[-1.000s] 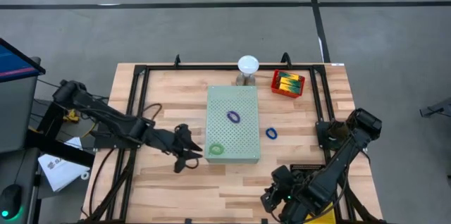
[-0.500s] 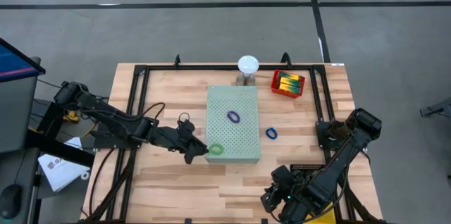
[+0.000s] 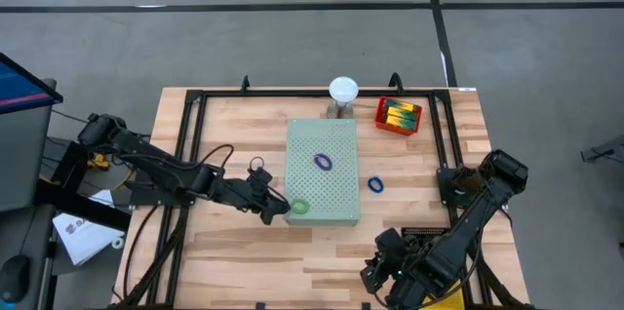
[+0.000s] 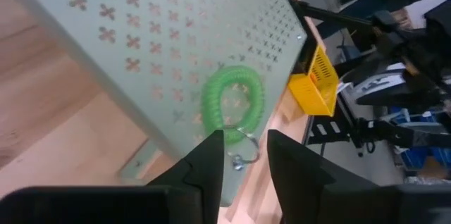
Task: Pick & Place Office Desk Supplies
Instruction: Put the green spring keychain into the yellow bin
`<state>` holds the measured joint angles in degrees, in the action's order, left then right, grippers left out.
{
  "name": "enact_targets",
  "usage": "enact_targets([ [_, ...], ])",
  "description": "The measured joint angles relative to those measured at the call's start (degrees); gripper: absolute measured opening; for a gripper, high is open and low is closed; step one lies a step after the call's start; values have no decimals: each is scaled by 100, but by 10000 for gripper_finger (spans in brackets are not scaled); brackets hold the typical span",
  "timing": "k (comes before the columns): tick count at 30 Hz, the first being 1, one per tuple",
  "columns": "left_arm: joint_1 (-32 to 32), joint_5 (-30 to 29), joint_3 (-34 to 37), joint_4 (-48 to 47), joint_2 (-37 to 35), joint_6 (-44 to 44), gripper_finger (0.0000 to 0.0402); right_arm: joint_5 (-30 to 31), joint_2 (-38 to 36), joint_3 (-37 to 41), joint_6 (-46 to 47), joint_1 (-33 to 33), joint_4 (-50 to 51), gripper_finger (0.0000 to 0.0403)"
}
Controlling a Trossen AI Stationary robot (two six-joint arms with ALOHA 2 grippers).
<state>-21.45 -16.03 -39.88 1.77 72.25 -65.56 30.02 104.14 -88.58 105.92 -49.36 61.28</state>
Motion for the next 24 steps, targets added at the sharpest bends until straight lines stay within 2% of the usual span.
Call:
enact_targets([
  [17,4,11,-11,223,352,-114,95,7,0,2,14,4,84,168],
  [20,17,-2,-11,251,398,-116,71,7,0,2,14,4,71,168],
  [24,24,-17,-9,187,400,-114,13,7,0,2,14,4,59,168],
])
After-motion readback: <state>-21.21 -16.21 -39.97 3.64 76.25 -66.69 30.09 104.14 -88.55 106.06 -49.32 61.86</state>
